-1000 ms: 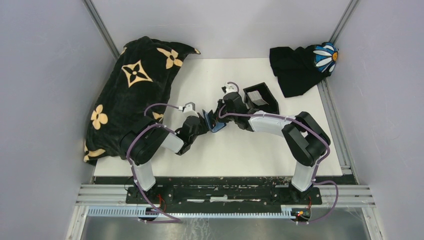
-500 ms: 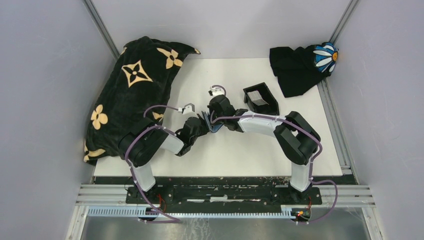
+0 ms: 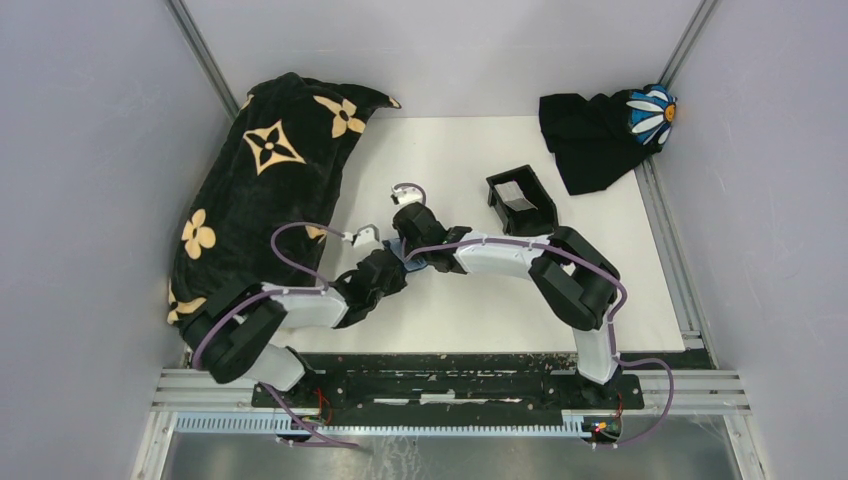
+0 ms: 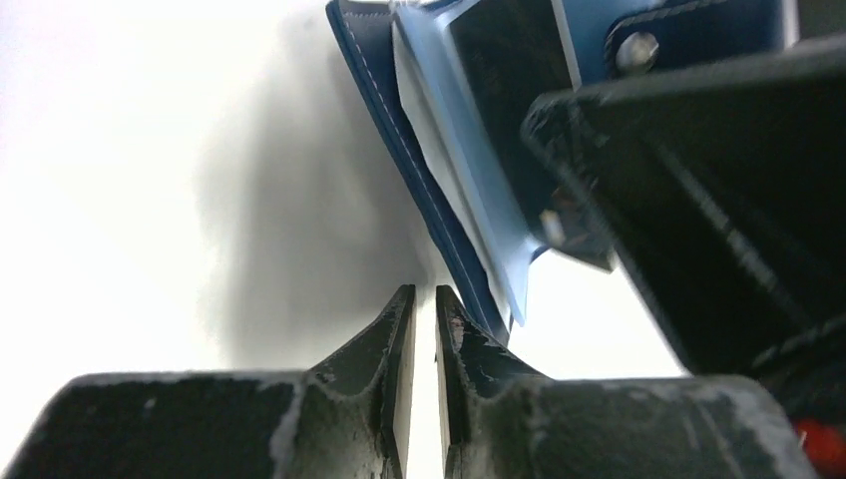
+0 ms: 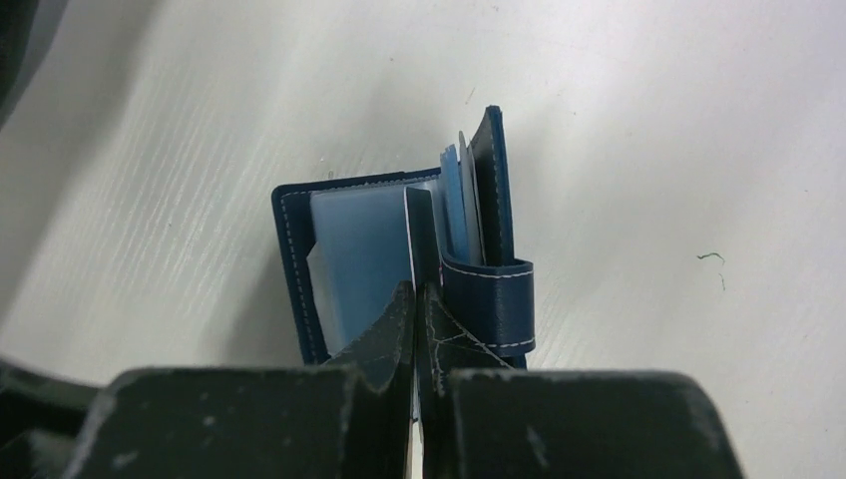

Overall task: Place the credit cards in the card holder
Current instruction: Open the card holder at the center of the board.

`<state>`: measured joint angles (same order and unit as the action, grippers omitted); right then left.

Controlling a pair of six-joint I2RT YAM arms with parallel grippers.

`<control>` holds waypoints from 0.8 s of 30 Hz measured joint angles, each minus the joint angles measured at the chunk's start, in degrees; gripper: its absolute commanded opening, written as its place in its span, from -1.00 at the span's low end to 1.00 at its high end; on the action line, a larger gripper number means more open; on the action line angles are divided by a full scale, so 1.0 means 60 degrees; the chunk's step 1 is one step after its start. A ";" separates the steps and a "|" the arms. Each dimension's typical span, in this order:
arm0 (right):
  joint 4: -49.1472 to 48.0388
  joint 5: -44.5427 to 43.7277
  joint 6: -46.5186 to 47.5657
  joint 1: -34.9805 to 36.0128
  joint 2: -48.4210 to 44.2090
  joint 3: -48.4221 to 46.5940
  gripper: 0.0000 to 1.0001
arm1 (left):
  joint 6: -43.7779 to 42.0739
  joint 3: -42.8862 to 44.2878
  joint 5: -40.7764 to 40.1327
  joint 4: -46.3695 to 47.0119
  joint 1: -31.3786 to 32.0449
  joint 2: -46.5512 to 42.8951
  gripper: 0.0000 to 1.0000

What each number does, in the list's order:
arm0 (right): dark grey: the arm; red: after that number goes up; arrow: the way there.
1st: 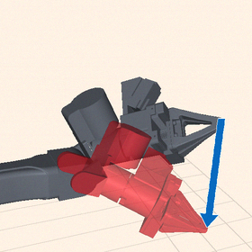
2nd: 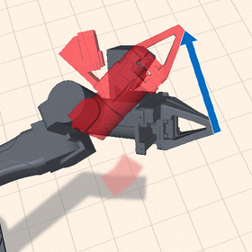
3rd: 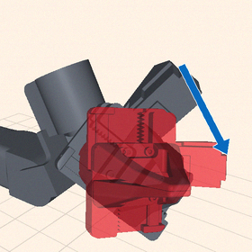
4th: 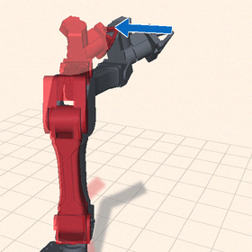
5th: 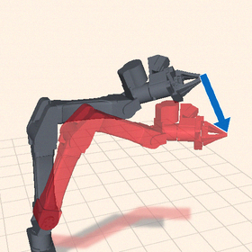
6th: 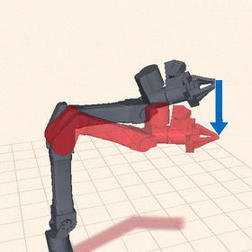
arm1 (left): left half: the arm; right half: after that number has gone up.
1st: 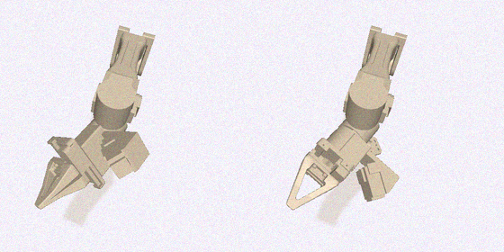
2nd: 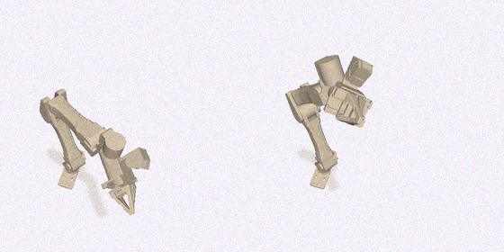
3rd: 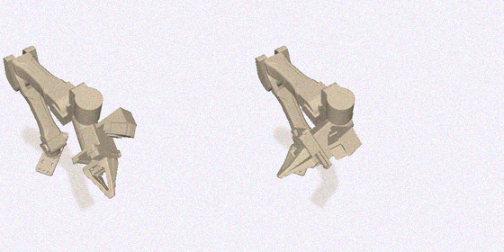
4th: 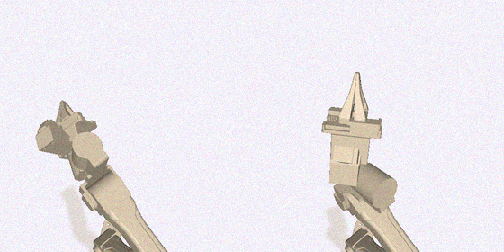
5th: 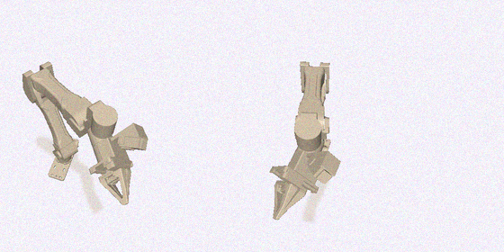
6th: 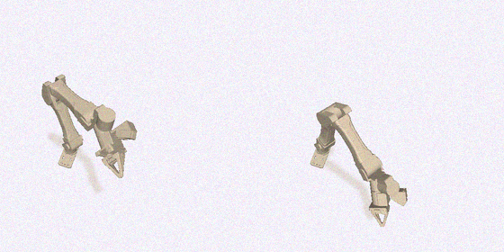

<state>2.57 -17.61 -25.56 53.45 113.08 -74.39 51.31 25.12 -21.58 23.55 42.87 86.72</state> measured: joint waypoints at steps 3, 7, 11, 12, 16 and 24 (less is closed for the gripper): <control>0.0062 -0.0127 0.0069 0.0069 0.0062 -0.0087 -0.98 | 0.0051 -0.0178 -0.0310 -0.1588 0.0171 -0.1107 -0.56; 0.0157 -0.0189 0.0076 0.0076 0.0066 -0.0135 -0.98 | 0.0051 -0.0313 -0.0714 -0.3268 0.0295 -0.2404 -0.53; 0.0200 -0.0229 0.0076 0.0076 0.0066 -0.0153 -0.98 | 0.0047 -0.0313 -0.1126 -0.3676 0.0313 -0.3238 -0.52; 0.0208 -0.0233 0.0076 0.0076 0.0066 -0.0157 -0.98 | 0.0047 -0.0306 -0.1173 -0.3650 0.0313 -0.3275 -0.51; 0.0270 -0.0248 0.0073 0.0076 0.0066 -0.0189 -0.98 | 0.0036 -0.0106 -0.1209 -0.3504 0.0313 -0.2889 -0.52; 0.0339 -0.0171 0.0055 0.0073 0.0066 -0.0211 -0.98 | 0.0004 0.0958 -0.1220 -0.2849 0.0313 -0.1687 -0.52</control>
<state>4.60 -18.63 -25.23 53.89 113.47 -75.66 51.33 30.87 -28.91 6.46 44.75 76.60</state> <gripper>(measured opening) 0.014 0.242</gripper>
